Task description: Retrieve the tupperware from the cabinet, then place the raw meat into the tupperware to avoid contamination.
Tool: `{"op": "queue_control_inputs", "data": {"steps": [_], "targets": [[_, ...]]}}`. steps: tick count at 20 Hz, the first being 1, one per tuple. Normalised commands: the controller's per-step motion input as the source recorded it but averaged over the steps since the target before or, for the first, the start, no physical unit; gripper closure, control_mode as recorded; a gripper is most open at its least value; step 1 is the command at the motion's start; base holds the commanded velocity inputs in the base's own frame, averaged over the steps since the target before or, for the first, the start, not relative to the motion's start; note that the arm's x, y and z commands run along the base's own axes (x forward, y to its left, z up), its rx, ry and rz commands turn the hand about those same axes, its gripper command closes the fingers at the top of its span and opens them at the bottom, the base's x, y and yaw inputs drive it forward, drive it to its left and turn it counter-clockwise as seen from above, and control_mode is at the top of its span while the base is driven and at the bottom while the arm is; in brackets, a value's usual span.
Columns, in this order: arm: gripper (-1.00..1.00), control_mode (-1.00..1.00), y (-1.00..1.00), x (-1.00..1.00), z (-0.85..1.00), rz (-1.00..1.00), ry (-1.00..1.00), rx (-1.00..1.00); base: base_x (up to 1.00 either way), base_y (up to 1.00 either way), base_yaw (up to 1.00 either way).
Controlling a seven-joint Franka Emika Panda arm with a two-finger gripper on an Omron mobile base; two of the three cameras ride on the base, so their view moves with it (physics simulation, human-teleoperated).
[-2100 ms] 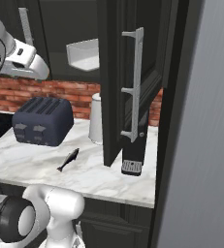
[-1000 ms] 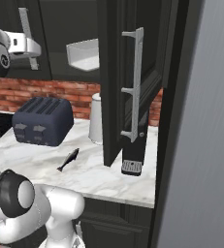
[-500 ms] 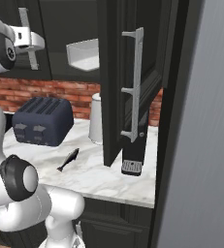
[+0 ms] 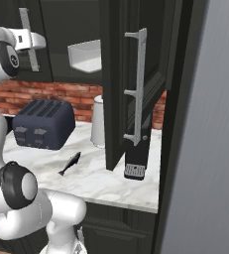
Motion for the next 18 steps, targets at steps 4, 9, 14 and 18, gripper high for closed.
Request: {"op": "queue_control_inputs", "data": {"steps": [4,9,14,18], "targets": [[-1.00,-1.00,-0.17,0.21,-0.12,-0.02,-0.03,0.00,0.00,0.00,0.00],[-1.00,-1.00,-0.18,0.27,-0.11,-0.05,0.04,0.00,0.00,0.00,0.00],[-1.00,-1.00,0.18,0.47,-0.10,-0.03,-0.03,-0.01,0.00,0.00,0.00],[-1.00,-1.00,0.45,0.65,-0.09,-0.09,-0.02,-0.01,0.00,0.00,0.00]]}}
